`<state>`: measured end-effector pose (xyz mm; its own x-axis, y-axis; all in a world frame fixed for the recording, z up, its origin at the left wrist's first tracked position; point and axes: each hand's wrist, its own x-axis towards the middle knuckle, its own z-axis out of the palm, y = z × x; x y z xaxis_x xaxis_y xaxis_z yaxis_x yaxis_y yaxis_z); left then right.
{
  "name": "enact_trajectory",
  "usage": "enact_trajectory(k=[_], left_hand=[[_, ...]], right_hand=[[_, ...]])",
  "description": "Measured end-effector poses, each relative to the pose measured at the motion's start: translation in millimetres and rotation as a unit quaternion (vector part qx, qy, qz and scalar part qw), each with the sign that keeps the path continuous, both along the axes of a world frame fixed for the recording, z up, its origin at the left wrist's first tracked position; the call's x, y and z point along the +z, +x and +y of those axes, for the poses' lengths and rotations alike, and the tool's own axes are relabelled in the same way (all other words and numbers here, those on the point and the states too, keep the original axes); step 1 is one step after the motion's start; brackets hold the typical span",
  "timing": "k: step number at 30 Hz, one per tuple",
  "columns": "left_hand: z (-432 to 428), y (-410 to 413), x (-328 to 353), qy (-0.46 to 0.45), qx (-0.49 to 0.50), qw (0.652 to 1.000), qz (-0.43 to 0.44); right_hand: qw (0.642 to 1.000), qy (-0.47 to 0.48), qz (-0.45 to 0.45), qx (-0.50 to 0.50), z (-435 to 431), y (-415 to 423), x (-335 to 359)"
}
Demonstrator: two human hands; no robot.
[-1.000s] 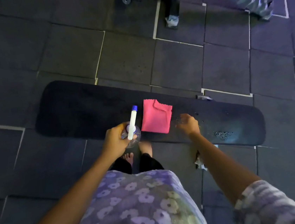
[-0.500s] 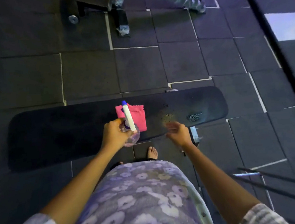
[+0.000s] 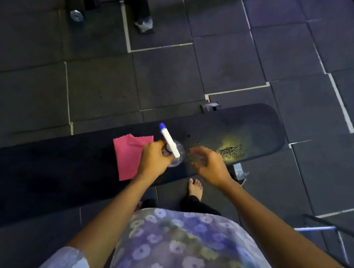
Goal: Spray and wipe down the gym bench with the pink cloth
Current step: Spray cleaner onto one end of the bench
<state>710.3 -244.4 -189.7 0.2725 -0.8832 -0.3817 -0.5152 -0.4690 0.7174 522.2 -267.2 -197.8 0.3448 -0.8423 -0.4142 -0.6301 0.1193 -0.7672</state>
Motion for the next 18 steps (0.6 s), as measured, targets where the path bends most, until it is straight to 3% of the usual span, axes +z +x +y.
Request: enact_trajectory(k=[6,11,18], left_hand=[[-24.7,-18.6,-54.1,-0.014,-0.003,1.000,0.004],[-18.8,-23.6,-84.8,-0.040,0.009,0.998,0.055],[-8.1,0.8,-111.1,-0.130,-0.057,0.990,0.014]], right_hand=[[0.998,0.006,-0.054,-0.025,-38.8,-18.4,-47.1],[0.987,-0.056,-0.144,-0.053,-49.1,-15.5,-40.7],[0.981,-0.096,-0.169,0.028,-45.3,7.7,-51.3]])
